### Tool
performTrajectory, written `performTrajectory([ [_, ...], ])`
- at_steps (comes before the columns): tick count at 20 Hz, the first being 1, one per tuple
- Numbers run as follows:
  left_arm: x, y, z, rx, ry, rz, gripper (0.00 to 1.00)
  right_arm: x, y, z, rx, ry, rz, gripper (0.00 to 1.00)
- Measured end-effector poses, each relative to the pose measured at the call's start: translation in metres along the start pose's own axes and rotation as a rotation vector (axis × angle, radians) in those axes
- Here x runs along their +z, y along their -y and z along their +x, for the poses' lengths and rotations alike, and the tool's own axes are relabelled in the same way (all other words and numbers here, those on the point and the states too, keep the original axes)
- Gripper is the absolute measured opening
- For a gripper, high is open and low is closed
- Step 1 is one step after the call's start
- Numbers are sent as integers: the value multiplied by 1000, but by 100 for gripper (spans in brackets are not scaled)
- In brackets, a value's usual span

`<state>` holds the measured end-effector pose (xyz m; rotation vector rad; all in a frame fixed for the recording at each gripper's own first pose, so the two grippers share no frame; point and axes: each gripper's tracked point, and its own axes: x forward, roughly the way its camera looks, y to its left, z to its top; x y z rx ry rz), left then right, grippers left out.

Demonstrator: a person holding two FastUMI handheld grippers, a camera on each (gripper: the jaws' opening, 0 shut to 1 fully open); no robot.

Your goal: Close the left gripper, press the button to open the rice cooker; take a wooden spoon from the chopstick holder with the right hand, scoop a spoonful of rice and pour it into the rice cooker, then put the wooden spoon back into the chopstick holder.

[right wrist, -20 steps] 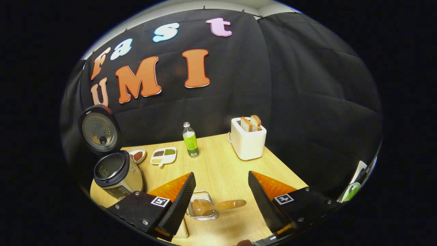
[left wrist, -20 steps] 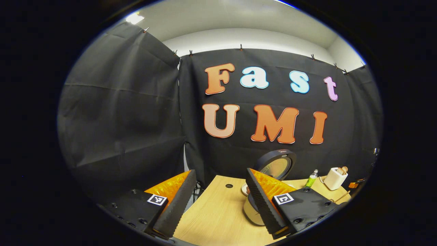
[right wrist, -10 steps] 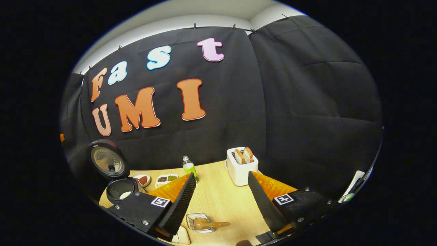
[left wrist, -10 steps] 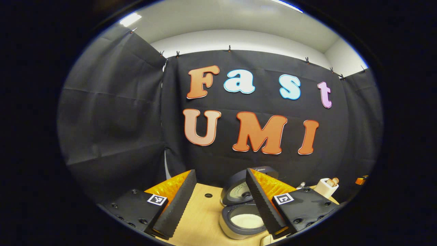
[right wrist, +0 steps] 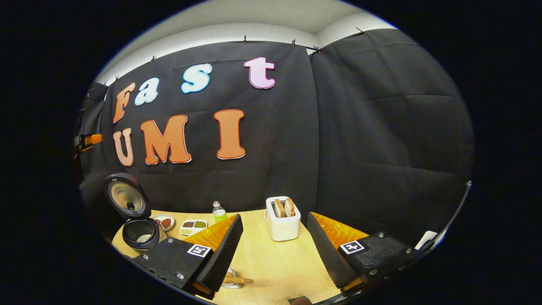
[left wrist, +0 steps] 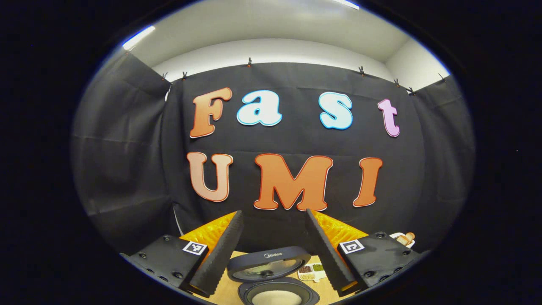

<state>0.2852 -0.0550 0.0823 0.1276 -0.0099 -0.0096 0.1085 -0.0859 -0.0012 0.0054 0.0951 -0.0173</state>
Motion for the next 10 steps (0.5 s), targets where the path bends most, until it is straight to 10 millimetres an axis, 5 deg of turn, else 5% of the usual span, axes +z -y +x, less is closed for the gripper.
performTrajectory([
  [4,-34,12,51,18,-95,-4,94,0,6,-5,15,2,5,95],
  [10,-96,4,96,49,-250,9,94,-7,14,-5,27,-10,53,95],
])
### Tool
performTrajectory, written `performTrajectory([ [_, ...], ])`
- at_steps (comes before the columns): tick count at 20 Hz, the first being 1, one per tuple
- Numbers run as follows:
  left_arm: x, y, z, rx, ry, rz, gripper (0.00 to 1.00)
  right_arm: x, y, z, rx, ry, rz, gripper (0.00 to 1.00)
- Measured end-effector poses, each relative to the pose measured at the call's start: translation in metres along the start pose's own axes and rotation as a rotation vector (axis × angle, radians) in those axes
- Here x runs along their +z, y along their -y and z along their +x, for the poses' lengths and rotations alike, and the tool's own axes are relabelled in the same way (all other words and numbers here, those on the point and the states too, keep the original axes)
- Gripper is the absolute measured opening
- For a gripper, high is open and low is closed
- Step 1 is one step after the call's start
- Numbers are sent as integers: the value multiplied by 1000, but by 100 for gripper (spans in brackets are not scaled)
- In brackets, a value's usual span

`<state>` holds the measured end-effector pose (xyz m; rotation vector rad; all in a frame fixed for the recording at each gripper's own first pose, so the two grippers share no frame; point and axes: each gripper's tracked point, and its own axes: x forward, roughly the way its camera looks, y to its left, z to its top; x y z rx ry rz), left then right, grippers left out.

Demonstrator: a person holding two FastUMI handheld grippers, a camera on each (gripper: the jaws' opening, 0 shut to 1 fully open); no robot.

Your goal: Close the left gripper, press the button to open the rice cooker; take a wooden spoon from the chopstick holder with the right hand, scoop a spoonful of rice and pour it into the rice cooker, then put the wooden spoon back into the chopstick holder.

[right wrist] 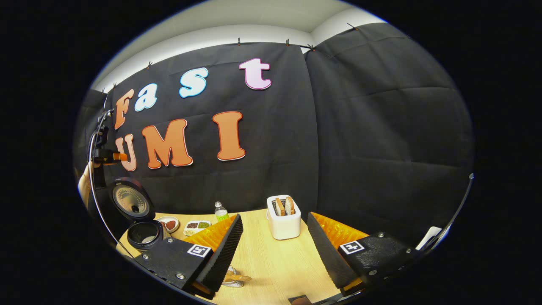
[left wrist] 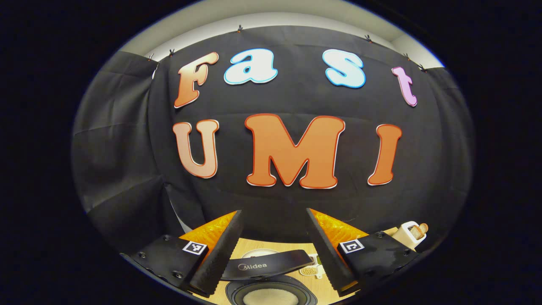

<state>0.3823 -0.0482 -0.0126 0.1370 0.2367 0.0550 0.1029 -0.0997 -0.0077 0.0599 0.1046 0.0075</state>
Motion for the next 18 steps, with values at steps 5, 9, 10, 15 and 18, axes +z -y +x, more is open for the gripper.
performTrajectory([
  [5,-42,-24,19,75,-80,-18,94,-5,7,6,1,-15,-5,95],
  [9,-67,-40,21,111,-121,-70,98,-3,4,11,26,-16,7,95],
  [10,-64,-39,20,108,-95,-74,96,-3,2,13,35,-17,6,95],
  [15,-76,-26,-9,103,-102,-62,99,-3,-10,20,88,-21,-15,95],
  [18,-93,-14,-36,82,-117,-65,100,-7,-16,23,119,-28,-16,95],
])
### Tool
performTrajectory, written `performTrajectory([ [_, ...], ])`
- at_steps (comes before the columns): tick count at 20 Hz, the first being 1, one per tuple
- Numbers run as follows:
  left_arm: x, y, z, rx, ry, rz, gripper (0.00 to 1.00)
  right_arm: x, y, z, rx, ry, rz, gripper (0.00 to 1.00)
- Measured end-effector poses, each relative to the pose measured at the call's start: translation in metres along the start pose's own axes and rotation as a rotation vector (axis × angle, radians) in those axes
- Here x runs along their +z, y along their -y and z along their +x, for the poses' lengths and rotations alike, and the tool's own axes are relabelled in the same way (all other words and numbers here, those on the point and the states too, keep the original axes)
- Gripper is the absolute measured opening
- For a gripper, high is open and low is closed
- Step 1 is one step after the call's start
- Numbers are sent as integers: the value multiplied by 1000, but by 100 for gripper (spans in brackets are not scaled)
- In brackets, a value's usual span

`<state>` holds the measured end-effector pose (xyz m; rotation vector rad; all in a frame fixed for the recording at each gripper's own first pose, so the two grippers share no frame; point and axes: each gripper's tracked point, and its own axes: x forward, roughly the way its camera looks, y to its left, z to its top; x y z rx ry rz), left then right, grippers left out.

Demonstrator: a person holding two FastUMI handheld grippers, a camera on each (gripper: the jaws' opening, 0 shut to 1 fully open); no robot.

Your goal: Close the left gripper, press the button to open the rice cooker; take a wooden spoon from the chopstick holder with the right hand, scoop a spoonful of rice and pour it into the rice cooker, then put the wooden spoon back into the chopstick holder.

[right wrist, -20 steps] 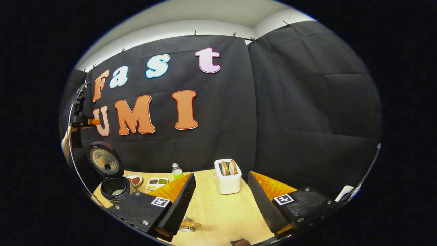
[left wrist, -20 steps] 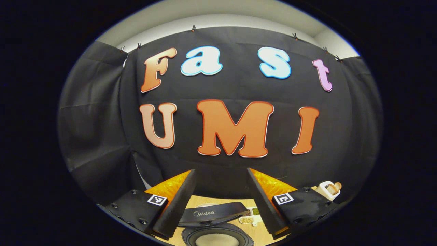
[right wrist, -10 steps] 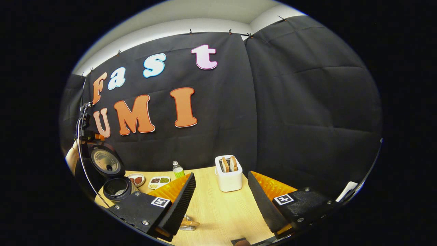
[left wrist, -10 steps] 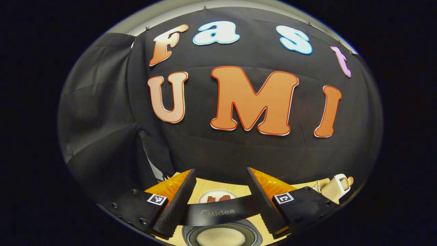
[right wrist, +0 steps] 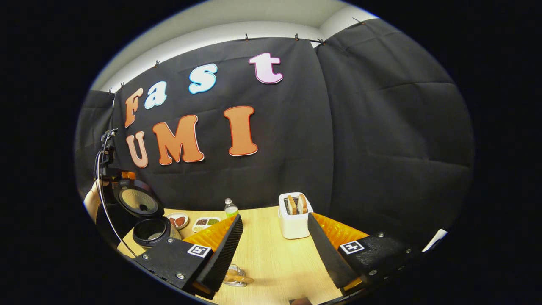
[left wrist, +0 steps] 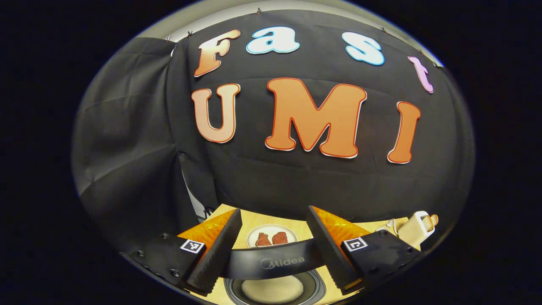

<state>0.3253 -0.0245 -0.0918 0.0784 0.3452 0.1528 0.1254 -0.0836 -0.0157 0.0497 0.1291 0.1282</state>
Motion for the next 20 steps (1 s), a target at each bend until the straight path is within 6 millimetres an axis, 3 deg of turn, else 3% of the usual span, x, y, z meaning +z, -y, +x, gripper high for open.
performTrajectory([
  [4,-43,14,-34,-61,-21,18,100,-3,-4,2,41,-3,20,95],
  [8,-112,23,-66,-79,-91,54,98,-12,-3,1,55,-25,47,95],
  [11,-155,25,-80,-56,-112,12,98,-17,-6,-1,73,-37,66,95],
  [18,-218,30,-79,-35,-138,108,100,-39,-1,-6,78,-81,66,95],
  [19,-224,32,-82,-29,-152,115,100,-41,-1,-7,80,-88,67,95],
  [20,-215,30,-81,-28,-101,128,97,-42,-1,-7,82,-91,70,95],
])
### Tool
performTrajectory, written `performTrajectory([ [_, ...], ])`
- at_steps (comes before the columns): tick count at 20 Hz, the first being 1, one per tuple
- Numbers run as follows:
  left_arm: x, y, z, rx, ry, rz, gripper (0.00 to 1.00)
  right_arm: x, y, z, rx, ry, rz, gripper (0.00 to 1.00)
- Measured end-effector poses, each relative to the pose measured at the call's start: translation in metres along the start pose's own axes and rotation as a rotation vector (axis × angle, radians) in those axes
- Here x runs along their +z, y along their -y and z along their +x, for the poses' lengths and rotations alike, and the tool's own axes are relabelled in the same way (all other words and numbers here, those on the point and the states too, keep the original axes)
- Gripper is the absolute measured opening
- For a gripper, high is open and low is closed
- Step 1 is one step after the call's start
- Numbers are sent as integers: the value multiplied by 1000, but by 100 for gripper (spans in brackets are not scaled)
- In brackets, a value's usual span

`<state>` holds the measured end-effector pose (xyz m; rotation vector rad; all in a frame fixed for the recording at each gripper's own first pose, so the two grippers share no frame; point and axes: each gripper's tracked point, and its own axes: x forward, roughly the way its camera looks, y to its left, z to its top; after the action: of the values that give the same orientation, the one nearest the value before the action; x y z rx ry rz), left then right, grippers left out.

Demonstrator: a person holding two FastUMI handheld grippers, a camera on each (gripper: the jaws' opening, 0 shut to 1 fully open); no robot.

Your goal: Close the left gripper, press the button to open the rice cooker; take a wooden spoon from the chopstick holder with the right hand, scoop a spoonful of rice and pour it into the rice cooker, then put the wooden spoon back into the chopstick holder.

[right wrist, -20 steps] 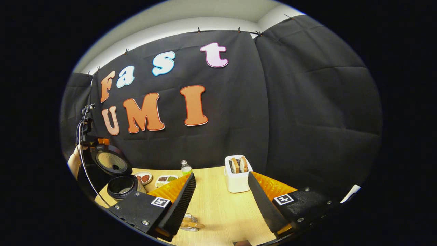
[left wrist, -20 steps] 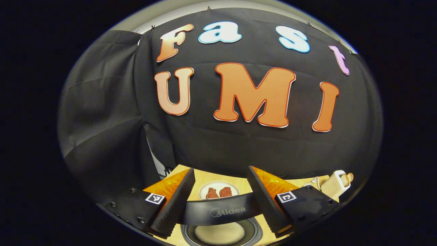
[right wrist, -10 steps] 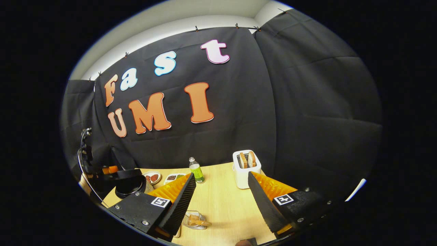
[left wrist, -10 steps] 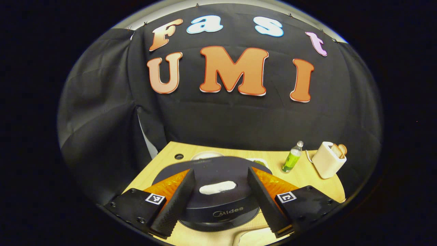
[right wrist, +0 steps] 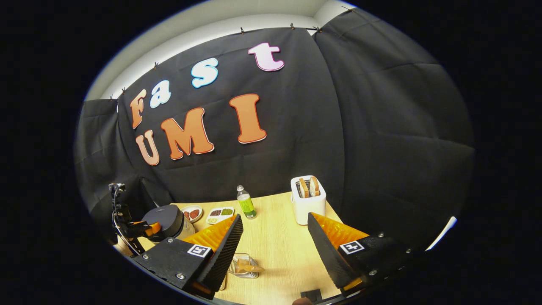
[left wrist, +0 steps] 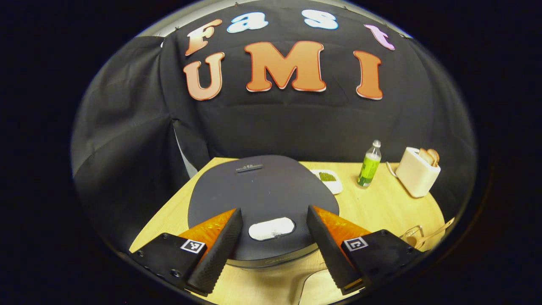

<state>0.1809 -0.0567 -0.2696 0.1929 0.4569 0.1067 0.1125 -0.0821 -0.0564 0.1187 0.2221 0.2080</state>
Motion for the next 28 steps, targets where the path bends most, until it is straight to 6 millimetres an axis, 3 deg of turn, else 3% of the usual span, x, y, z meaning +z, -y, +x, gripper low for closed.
performTrajectory([
  [2,-10,-3,-1,-2,-11,-18,97,-2,4,0,-6,-2,1,95],
  [6,-7,-3,4,2,59,2,99,-9,10,2,-7,-21,11,95],
  [8,-18,-1,7,10,6,-20,99,-11,14,3,-6,-27,9,95],
  [16,-11,0,7,10,63,3,99,-8,31,-3,-33,-12,7,95],
  [19,-15,2,3,-15,-19,-25,96,-4,36,-5,-48,-1,6,95],
  [24,7,-8,-16,-61,-20,-25,100,1,44,-7,-74,7,7,95],
  [28,51,-21,-45,-69,39,-23,96,10,40,-8,-85,22,16,95],
])
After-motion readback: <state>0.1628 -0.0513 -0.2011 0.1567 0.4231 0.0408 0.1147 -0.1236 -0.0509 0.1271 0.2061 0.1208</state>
